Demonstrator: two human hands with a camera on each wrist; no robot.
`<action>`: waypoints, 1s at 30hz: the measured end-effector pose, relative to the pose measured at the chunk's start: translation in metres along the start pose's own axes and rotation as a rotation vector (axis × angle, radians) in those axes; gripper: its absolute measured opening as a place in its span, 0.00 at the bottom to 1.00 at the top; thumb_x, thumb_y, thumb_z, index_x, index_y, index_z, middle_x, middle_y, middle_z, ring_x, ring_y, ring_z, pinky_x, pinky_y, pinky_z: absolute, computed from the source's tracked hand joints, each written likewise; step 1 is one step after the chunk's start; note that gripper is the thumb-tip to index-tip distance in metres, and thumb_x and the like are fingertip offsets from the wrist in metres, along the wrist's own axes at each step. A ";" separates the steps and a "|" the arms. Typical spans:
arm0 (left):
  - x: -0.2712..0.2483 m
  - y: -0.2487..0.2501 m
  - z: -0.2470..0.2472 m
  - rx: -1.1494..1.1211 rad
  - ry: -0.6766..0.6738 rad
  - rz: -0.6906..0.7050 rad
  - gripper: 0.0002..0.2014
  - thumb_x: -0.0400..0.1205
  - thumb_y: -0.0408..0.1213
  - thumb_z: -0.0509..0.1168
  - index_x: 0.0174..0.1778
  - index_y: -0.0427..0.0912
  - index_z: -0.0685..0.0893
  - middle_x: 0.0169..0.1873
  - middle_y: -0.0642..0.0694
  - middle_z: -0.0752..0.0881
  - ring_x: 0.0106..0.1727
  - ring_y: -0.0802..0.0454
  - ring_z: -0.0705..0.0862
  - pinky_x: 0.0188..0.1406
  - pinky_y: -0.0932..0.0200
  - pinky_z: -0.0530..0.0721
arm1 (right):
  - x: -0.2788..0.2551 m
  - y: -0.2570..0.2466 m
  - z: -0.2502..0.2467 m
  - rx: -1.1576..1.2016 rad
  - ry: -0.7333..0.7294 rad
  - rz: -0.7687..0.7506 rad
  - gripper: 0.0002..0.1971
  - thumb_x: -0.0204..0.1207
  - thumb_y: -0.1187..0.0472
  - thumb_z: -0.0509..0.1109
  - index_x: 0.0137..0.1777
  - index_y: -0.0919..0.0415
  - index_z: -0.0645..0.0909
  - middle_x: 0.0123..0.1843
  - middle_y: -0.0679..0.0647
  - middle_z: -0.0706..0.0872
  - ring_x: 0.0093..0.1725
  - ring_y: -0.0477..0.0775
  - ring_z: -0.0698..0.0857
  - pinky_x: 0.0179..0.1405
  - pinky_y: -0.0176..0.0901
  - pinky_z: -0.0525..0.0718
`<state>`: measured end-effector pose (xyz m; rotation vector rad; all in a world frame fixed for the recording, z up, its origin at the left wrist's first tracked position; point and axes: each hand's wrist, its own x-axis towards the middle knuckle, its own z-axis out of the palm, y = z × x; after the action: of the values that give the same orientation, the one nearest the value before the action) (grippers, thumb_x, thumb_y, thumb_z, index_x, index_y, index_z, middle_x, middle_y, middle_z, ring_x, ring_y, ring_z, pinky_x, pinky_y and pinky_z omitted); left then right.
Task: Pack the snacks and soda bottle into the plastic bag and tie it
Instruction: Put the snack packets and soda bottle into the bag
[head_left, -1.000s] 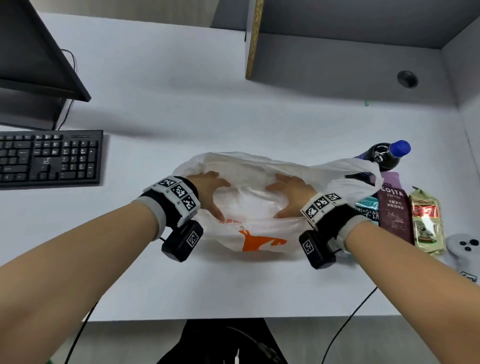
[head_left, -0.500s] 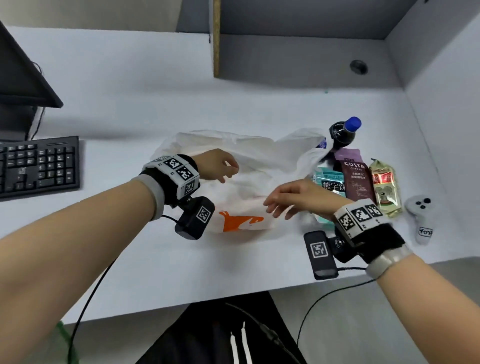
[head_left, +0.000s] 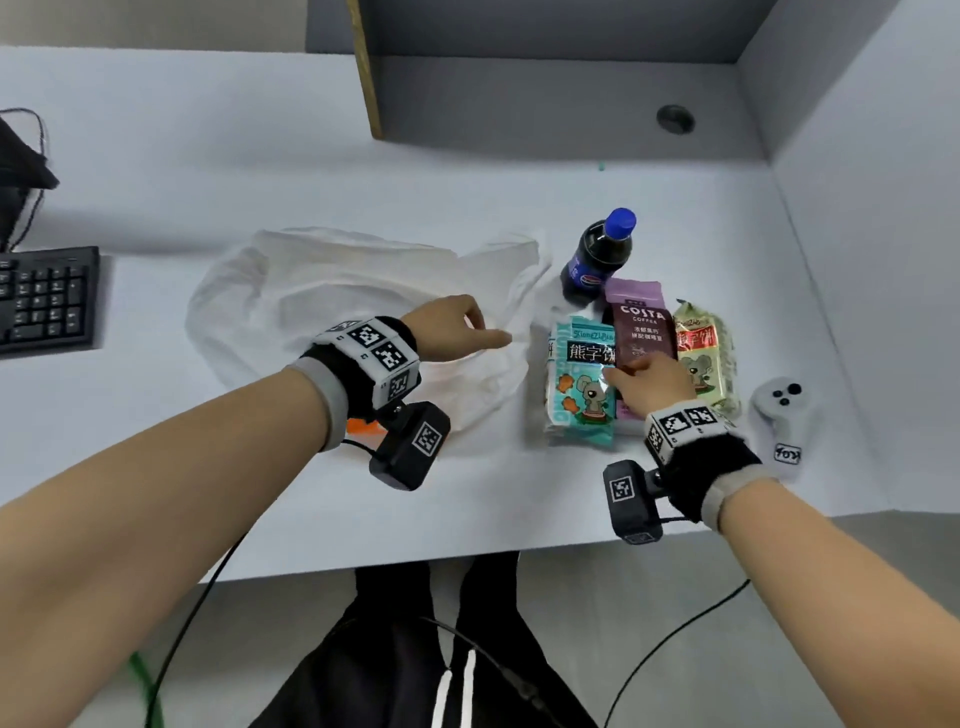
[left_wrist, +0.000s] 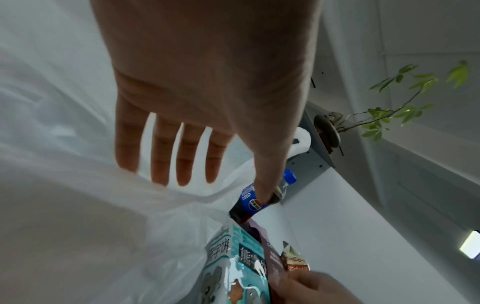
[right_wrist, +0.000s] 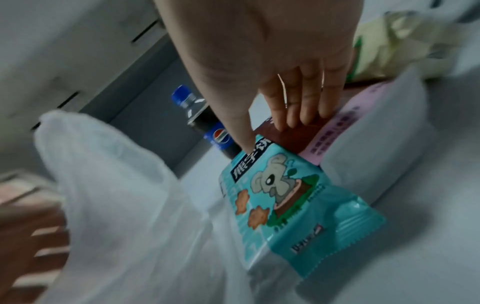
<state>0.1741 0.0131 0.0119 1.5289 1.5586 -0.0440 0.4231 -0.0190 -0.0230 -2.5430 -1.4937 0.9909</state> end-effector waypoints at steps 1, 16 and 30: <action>-0.001 -0.001 0.005 0.059 -0.015 -0.017 0.32 0.74 0.57 0.68 0.68 0.42 0.73 0.67 0.40 0.79 0.64 0.43 0.80 0.62 0.52 0.77 | 0.001 -0.006 0.003 -0.044 0.012 -0.055 0.24 0.70 0.44 0.72 0.55 0.63 0.82 0.52 0.58 0.89 0.45 0.58 0.85 0.46 0.44 0.82; -0.048 -0.109 -0.028 0.214 0.552 -0.056 0.18 0.78 0.53 0.64 0.54 0.44 0.86 0.66 0.42 0.81 0.71 0.43 0.76 0.77 0.41 0.63 | 0.002 -0.038 0.064 -0.217 -0.024 -0.184 0.50 0.66 0.51 0.75 0.82 0.47 0.48 0.81 0.65 0.55 0.72 0.74 0.70 0.68 0.61 0.74; -0.052 -0.163 -0.094 -0.200 0.579 -0.467 0.30 0.75 0.32 0.65 0.75 0.42 0.68 0.67 0.35 0.80 0.66 0.35 0.80 0.60 0.48 0.79 | -0.088 -0.151 -0.037 1.318 -0.385 -0.522 0.22 0.75 0.56 0.62 0.68 0.62 0.73 0.52 0.53 0.87 0.49 0.52 0.87 0.50 0.46 0.85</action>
<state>-0.0197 -0.0082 0.0080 1.0378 2.2791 0.3065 0.2961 0.0028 0.1013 -1.0360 -0.8776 1.6126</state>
